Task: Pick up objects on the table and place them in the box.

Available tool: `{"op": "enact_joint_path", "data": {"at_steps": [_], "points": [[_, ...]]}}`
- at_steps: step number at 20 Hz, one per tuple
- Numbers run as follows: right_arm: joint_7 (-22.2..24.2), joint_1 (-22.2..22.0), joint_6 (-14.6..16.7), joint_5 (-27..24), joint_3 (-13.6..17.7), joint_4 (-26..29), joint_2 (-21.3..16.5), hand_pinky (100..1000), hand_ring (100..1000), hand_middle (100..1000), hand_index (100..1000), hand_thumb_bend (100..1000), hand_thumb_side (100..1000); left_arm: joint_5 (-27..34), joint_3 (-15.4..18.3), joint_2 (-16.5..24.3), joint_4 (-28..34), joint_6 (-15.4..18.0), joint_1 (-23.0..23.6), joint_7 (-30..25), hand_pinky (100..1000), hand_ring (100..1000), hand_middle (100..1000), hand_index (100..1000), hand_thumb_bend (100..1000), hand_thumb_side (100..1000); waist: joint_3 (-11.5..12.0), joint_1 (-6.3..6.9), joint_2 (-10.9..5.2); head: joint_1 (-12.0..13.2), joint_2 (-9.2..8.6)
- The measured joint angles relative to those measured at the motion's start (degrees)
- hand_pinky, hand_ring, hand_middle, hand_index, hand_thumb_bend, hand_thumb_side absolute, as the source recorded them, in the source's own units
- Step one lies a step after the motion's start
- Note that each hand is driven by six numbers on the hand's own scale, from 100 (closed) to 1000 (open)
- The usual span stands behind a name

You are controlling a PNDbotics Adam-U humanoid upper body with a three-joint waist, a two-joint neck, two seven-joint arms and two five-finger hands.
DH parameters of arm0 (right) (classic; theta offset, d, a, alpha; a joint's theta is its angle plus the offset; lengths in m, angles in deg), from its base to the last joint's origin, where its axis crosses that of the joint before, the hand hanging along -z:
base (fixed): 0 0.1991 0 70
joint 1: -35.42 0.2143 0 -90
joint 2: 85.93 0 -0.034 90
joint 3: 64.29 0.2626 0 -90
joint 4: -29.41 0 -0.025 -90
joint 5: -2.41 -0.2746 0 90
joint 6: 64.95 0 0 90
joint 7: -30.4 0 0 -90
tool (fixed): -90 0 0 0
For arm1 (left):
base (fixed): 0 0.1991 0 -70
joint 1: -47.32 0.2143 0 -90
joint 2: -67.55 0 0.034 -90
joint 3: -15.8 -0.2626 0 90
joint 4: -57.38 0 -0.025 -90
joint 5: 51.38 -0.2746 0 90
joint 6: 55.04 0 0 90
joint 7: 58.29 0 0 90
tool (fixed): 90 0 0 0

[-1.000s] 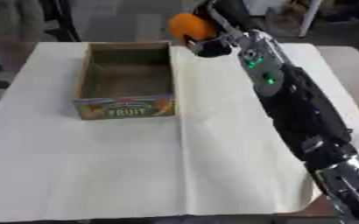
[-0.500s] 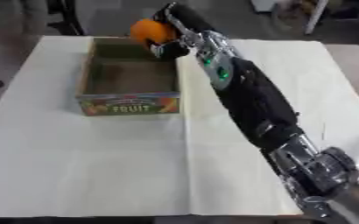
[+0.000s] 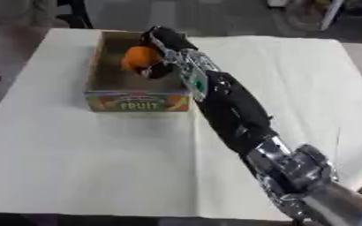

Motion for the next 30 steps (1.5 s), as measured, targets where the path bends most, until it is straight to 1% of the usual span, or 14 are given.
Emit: {"op": "enact_joint_path", "data": {"at_steps": [1,2,3,5,7,9,12,13,14,20,21,22,25,30], "points": [[0.13,0.03,0.18,0.95,0.07,-0.65,0.31,693,807,760,833,430,212,0.02,0.00,-0.04,0.01,-0.01,-0.01,-0.04,626,737,613,712,442,400,0.12,0.01,0.00,-0.09,0.00],[0.35,0.09,0.36,1.77,0.09,-1.15,0.57,725,836,793,851,434,258,0.03,-0.01,-0.15,0.01,-0.03,-0.03,-0.08,626,737,613,712,443,399,0.20,0.02,0.00,-0.14,-0.01],[0.67,0.14,0.53,2.57,0.17,-1.49,0.76,773,877,838,879,445,331,0.04,-0.01,-0.19,0.02,-0.02,-0.03,-0.12,626,737,613,712,442,399,0.24,0.03,0.00,-0.16,-0.01],[1.14,0.14,0.72,3.51,0.45,-1.66,0.96,825,925,890,909,468,414,0.05,-0.01,-0.23,0.02,-0.01,-0.04,-0.18,626,737,613,712,442,399,0.24,0.03,0.00,-0.16,-0.01],[1.11,0.14,0.75,3.60,0.72,-1.51,0.96,851,947,919,930,496,478,0.05,-0.01,-0.23,0.03,-0.01,-0.04,-0.19,626,737,613,712,443,400,0.05,0.03,0.00,-0.15,-0.01],[0.84,0.12,0.93,2.99,0.78,-0.79,0.92,864,956,932,936,514,508,0.05,-0.01,-0.24,0.03,-0.01,-0.03,-0.19,626,737,613,712,444,400,-0.38,0.03,-0.09,-0.05,-0.01],[0.48,0.09,1.24,0.22,0.71,1.99,0.39,873,963,938,944,520,497,0.05,0.00,-0.24,0.03,0.00,0.09,-0.18,626,737,613,711,444,401,-1.11,0.03,-0.41,0.34,0.00],[0.35,0.03,1.32,-1.09,0.65,3.35,-0.02,877,969,943,947,457,570,0.05,0.00,-0.24,0.02,0.02,0.12,-0.16,626,737,613,711,445,401,-1.39,0.03,-0.53,0.50,0.00],[0.24,-0.13,1.39,-2.59,0.49,4.91,-0.53,880,972,943,950,523,489,0.05,0.01,-0.24,0.02,0.04,0.20,-0.13,626,737,613,711,445,401,-1.66,0.03,-0.62,0.70,0.00],[0.62,-2.44,0.22,-13.33,-0.34,14.74,-4.26,868,975,934,949,520,427,0.03,0.10,-0.18,-0.01,0.22,0.89,0.15,626,737,612,711,445,401,-3.66,0.23,-1.07,1.94,0.05],[0.81,-2.93,-0.23,-15.26,-0.36,16.23,-4.94,784,928,850,912,476,298,0.02,0.19,-0.16,-0.02,0.24,1.07,0.26,626,737,612,711,444,402,-3.90,0.26,-1.13,2.18,0.05],[0.84,-3.68,-0.86,-17.47,-0.33,17.93,-5.56,763,913,830,902,473,278,-0.01,0.39,-0.11,-0.02,0.27,1.21,0.37,626,737,612,711,444,402,-4.36,0.24,-1.18,2.47,0.06],[-0.29,-7.60,-3.88,-26.25,0.11,23.81,-8.40,706,863,769,873,449,237,-0.13,0.75,0.11,-0.05,0.38,1.57,0.74,626,737,612,711,443,402,-5.95,0.35,-1.32,3.37,0.06],[-4.19,-14.60,-9.01,-40.28,1.45,33.50,-13.18,668,834,725,846,387,242,-0.16,1.20,0.18,-0.07,0.50,2.09,1.29,626,737,612,711,442,401,-7.60,0.39,-1.75,4.42,0.06]]}}
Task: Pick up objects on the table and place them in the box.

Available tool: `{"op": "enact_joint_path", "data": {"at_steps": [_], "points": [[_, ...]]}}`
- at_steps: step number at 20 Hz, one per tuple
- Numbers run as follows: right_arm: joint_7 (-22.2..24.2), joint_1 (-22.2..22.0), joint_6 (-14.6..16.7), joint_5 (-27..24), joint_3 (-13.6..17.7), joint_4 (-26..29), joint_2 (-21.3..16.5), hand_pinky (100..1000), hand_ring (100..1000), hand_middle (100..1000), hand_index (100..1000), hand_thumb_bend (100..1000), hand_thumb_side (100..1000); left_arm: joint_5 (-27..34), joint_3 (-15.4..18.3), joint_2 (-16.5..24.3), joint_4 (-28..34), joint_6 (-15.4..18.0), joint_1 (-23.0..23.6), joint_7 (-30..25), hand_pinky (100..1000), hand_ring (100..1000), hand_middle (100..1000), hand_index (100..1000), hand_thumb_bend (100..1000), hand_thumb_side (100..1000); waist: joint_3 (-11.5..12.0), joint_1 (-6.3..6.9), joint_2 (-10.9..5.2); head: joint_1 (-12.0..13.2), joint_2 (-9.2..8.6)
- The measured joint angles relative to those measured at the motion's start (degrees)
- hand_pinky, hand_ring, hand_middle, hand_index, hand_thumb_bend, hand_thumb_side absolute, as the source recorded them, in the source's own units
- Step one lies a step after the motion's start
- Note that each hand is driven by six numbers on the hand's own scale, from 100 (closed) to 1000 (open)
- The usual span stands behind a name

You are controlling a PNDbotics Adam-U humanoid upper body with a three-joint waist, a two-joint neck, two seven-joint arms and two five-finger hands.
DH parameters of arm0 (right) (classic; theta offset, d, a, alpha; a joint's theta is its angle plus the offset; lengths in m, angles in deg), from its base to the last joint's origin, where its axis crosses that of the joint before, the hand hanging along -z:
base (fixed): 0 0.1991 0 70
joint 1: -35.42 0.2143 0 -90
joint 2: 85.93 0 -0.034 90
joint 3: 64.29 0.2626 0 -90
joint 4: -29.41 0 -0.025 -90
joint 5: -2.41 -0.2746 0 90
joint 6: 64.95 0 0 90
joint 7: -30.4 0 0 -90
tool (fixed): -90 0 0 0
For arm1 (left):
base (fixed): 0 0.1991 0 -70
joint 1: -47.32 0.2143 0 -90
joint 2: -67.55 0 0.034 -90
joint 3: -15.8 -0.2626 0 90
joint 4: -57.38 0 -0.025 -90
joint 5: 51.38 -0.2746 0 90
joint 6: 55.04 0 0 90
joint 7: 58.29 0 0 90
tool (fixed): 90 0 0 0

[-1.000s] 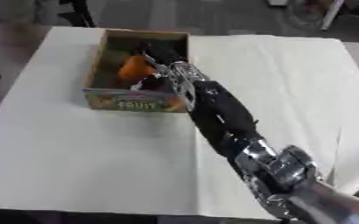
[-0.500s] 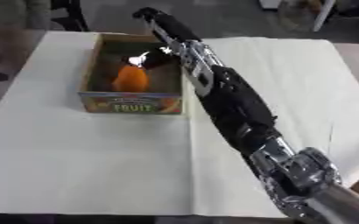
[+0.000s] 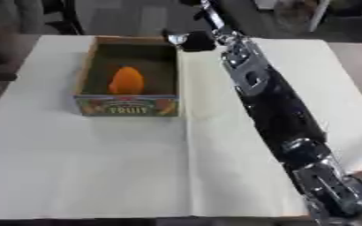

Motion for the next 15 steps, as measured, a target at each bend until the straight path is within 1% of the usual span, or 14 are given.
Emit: {"op": "enact_joint_path", "data": {"at_steps": [1,4,5,6,9,12,15], "points": [[-0.70,-1.56,-0.77,-2.17,0.31,1.65,-0.90,661,829,716,841,383,244,-0.01,0.11,0.02,-0.01,0.05,0.05,0.08,626,737,612,711,442,401,-0.28,0.00,-0.08,0.24,0.00],[-2.88,-6.28,-2.86,-7.79,1.62,5.53,-3.19,644,820,699,841,249,300,-0.02,0.34,0.35,-0.07,0.18,0.38,0.28,626,737,612,711,441,401,-1.16,-0.05,-0.33,0.78,0.00],[-3.79,-7.82,-3.55,-9.57,2.14,6.45,-3.70,644,820,699,841,249,300,-0.03,0.45,0.49,-0.18,0.21,0.49,0.38,626,737,612,711,441,401,-1.41,-0.10,-0.43,0.91,0.00],[-4.60,-9.08,-4.11,-11.13,2.56,7.11,-4.04,641,821,698,843,232,322,-0.03,0.56,0.49,-0.30,0.21,0.53,0.47,626,737,612,711,441,401,-1.60,-0.14,-0.46,1.06,0.00],[-6.95,-12.91,-5.31,-15.00,4.01,8.76,-4.26,640,820,699,849,229,334,-0.05,0.63,0.51,-0.35,0.21,0.87,0.70,626,737,613,711,441,400,-2.26,-0.17,-0.56,1.48,0.00],[-8.48,-15.91,-5.75,-17.25,5.17,9.74,-4.27,640,818,698,859,230,355,-0.07,0.84,0.52,-0.38,0.35,0.98,0.91,626,736,613,711,441,401,-2.44,-0.25,-0.75,1.79,0.00],[-8.87,-18.40,-5.57,-18.57,5.83,10.41,-4.21,639,813,688,859,228,358,-0.08,0.99,0.54,-0.51,0.41,1.06,0.98,625,736,612,711,441,402,-2.44,-0.27,-0.76,1.88,0.00]]}}
